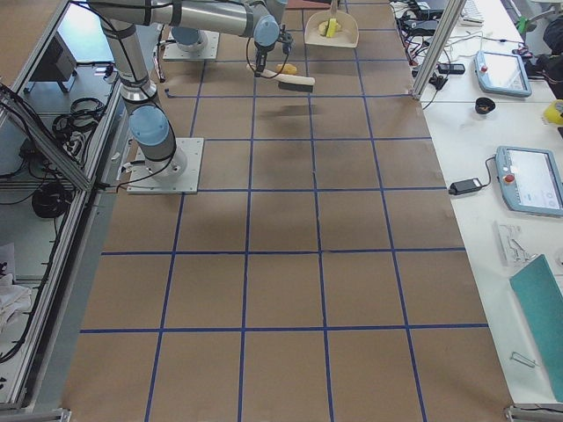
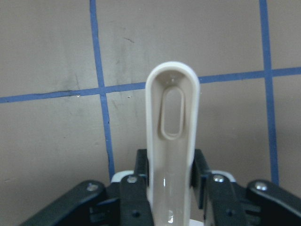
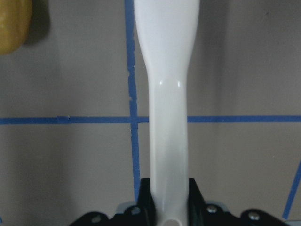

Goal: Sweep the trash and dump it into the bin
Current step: 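Move the dustpan beside the yellow potato while the right gripper positions the brush behind it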

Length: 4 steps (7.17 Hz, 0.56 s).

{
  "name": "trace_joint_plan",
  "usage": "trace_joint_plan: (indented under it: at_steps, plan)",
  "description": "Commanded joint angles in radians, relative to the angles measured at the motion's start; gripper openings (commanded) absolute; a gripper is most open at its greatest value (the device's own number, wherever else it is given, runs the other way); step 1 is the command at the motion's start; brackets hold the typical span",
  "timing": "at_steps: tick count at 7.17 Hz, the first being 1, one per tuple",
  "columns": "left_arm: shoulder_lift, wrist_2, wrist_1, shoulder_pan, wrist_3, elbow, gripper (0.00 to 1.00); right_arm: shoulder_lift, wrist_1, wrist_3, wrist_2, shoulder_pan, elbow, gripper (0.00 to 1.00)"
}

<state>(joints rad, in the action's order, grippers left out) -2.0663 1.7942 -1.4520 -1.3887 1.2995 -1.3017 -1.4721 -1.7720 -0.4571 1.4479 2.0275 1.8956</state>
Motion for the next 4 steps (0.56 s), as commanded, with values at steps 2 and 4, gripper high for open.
trace_joint_plan:
  at_steps: [2, 4]
  plan:
    - [0.136, 0.027, 0.054, 0.048, -0.02, -0.262, 0.0, 0.021, -0.102, -0.104, -0.012, 0.092, 0.091, 0.0]
    - [0.21, 0.034, 0.23, 0.048, 0.016, -0.477, 0.0, 0.022, -0.203, -0.204, -0.035, 0.114, 0.161, 0.0]
